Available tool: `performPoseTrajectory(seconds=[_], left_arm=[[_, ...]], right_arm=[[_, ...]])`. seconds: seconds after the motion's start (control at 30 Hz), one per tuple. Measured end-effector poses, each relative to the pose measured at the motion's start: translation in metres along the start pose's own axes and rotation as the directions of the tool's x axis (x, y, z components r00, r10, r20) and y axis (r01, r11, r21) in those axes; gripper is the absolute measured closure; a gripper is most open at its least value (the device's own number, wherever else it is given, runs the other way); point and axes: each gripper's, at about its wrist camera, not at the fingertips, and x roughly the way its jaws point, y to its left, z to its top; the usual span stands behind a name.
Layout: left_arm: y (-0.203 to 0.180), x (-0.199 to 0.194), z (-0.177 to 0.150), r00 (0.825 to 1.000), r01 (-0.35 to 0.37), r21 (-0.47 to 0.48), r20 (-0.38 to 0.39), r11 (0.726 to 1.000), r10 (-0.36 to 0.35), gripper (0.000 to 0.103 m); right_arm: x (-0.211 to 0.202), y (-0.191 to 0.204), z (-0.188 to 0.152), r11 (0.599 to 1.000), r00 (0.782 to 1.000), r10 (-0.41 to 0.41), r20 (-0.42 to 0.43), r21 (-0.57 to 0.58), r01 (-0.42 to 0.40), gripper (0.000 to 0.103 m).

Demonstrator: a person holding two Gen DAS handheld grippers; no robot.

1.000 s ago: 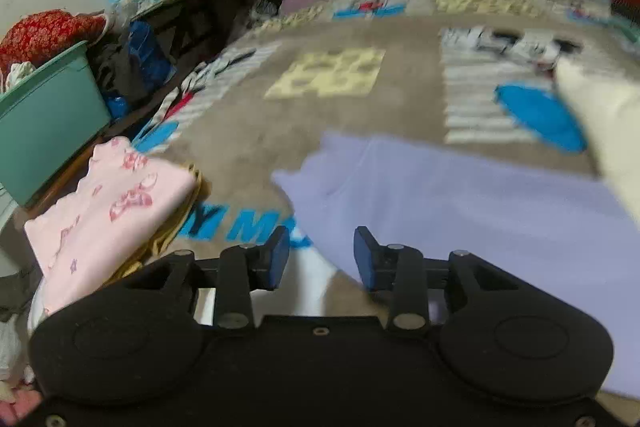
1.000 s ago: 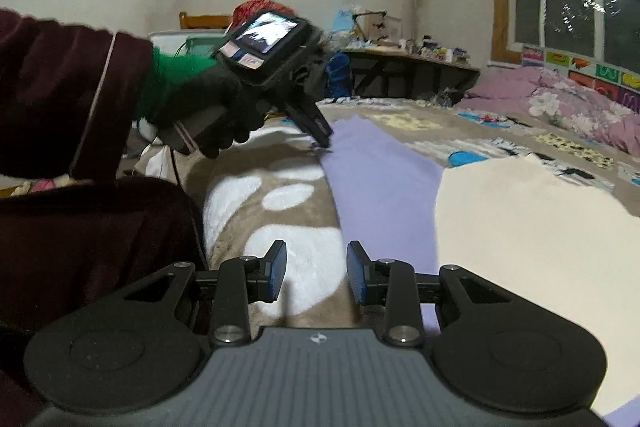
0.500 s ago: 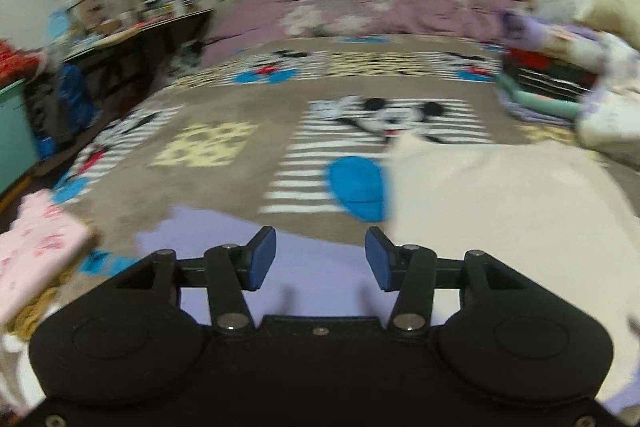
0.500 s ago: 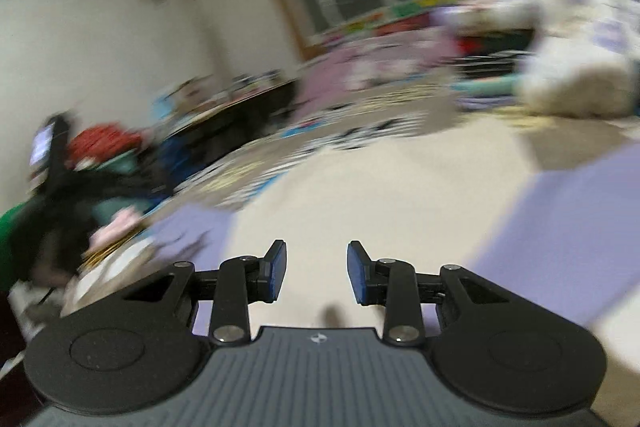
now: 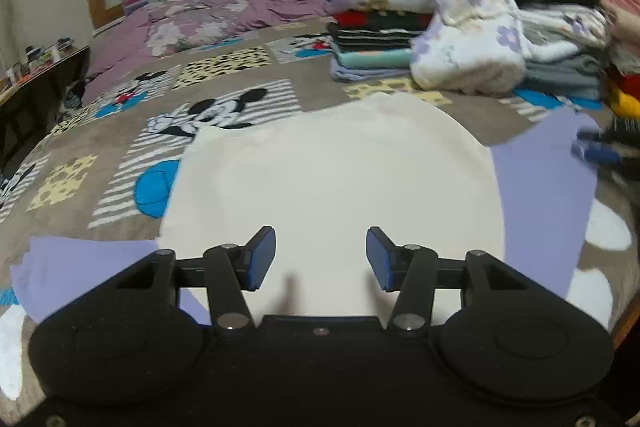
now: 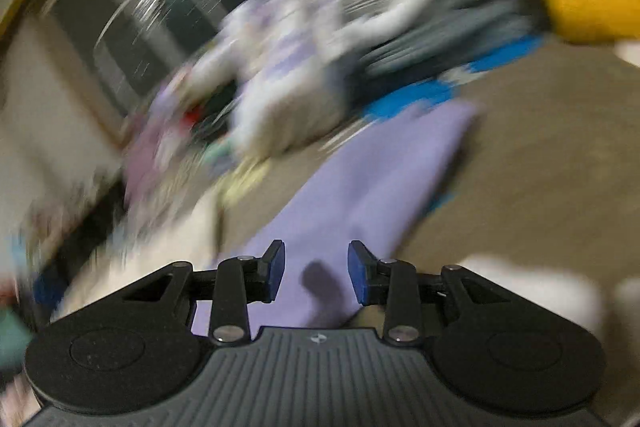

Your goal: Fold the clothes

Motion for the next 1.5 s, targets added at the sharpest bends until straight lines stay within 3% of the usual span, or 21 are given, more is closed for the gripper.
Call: performPoseTrajectory(seconds=[0.13,0.23,0.33,0.43,0.53,0.6,0.67,0.73,0.8,1.03,1.17,1.3,1.5], left_arm=[[-0.009,0.001,-0.002,1.0,0.0,0.02,-0.01,1.0,0.0,0.054],[-0.014,0.001,0.001,1.0,0.004,0.017,-0.01,1.0,-0.004,0.054],[-0.021,0.0,0.005,1.0,0.013,0.017,0.001,1.0,-0.013,0.054],[-0.033,-0.001,0.011,0.999,0.035,0.034,0.01,0.999,-0.036,0.053],[-0.048,0.001,0.014,0.998,0.057,0.075,0.01,0.996,-0.058,0.053],[-0.057,0.002,0.015,0.998,0.067,0.104,0.007,0.992,-0.068,0.053],[-0.063,0.004,0.018,0.998,0.069,0.122,0.001,0.99,-0.069,0.052],[-0.066,0.005,0.02,0.997,0.076,0.122,-0.002,0.99,-0.076,0.052],[-0.071,0.008,0.024,0.996,0.087,0.123,-0.006,0.989,-0.087,0.051],[-0.111,0.023,0.044,0.988,0.149,0.176,0.003,0.973,-0.152,0.051],[-0.162,0.032,0.053,0.975,0.207,0.268,0.021,0.941,-0.22,0.051],[-0.217,0.044,0.055,0.962,0.241,0.37,0.031,0.897,-0.271,0.051],[-0.291,0.064,0.037,0.973,0.141,0.578,0.069,0.803,-0.221,0.051]], right_arm=[[0.007,-0.047,0.03,0.981,0.997,0.001,0.073,0.195,-0.015,0.07],[0.007,-0.058,0.041,0.973,0.993,-0.005,0.114,0.231,-0.022,0.071],[0.006,-0.06,0.046,0.962,0.991,0.03,0.132,0.267,-0.065,0.063],[0.016,-0.045,0.048,0.963,0.989,0.133,0.071,0.227,-0.146,0.062],[0.037,-0.026,0.05,0.953,0.967,0.253,-0.033,0.181,-0.243,0.058],[0.053,-0.021,0.05,0.953,0.959,0.264,-0.101,0.181,-0.243,0.054],[0.059,-0.029,0.056,0.971,0.979,0.186,-0.085,0.167,-0.17,0.06],[0.059,-0.046,0.065,0.959,0.985,0.165,-0.051,0.24,-0.148,0.07],[0.053,-0.05,0.075,0.976,0.996,0.088,-0.006,0.199,-0.085,0.066],[0.031,-0.078,0.088,0.962,0.995,0.021,0.095,0.269,-0.046,0.062],[0.017,-0.082,0.093,0.964,0.992,0.014,0.122,0.262,-0.046,0.05],[-0.003,-0.096,0.102,0.959,0.993,0.067,0.102,0.268,-0.092,0.049],[-0.028,-0.113,0.108,0.916,0.978,0.174,0.111,0.346,-0.202,0.048]])
